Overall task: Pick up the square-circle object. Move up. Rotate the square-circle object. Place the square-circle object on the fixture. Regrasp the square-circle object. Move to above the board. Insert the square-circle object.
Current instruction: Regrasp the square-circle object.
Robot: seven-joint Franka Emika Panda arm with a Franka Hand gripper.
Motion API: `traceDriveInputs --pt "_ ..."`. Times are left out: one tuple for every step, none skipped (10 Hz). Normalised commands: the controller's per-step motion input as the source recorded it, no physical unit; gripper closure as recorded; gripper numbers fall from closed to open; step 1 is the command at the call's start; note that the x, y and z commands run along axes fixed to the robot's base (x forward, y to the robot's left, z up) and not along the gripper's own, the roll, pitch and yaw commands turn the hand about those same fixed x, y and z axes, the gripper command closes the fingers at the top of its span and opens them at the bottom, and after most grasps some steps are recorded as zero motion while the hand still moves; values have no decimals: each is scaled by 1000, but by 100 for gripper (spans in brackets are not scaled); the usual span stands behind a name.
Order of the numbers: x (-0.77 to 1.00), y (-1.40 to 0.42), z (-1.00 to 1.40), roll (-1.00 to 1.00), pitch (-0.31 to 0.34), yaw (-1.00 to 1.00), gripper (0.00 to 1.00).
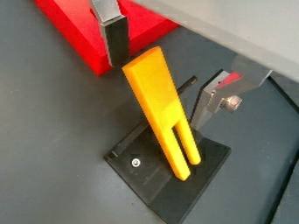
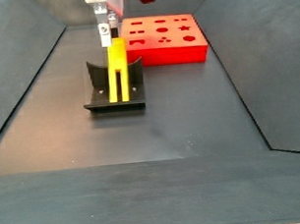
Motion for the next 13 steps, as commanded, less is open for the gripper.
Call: traceDriveInputs --pt "72 -13 5 -39 222 61 0" --pt "73 -12 6 -42 216 62 0" --pt "75 -11 6 -42 214 63 0" --pt "76 -11 7 -43 213 63 0" --pt "77 -11 7 -43 212 63 0" --pt "77 -11 7 -43 212 63 0" --pt "77 -11 7 -43 211 63 0" --pt "78 -12 7 -43 211 63 0" --pt "78 -11 7 -43 211 63 0" --pt "78 -11 7 -43 211 63 0" --pt "78 -11 7 -43 211 62 0" --pt "78 -11 7 -43 211 62 0" --pt "78 -11 7 -43 211 62 0"
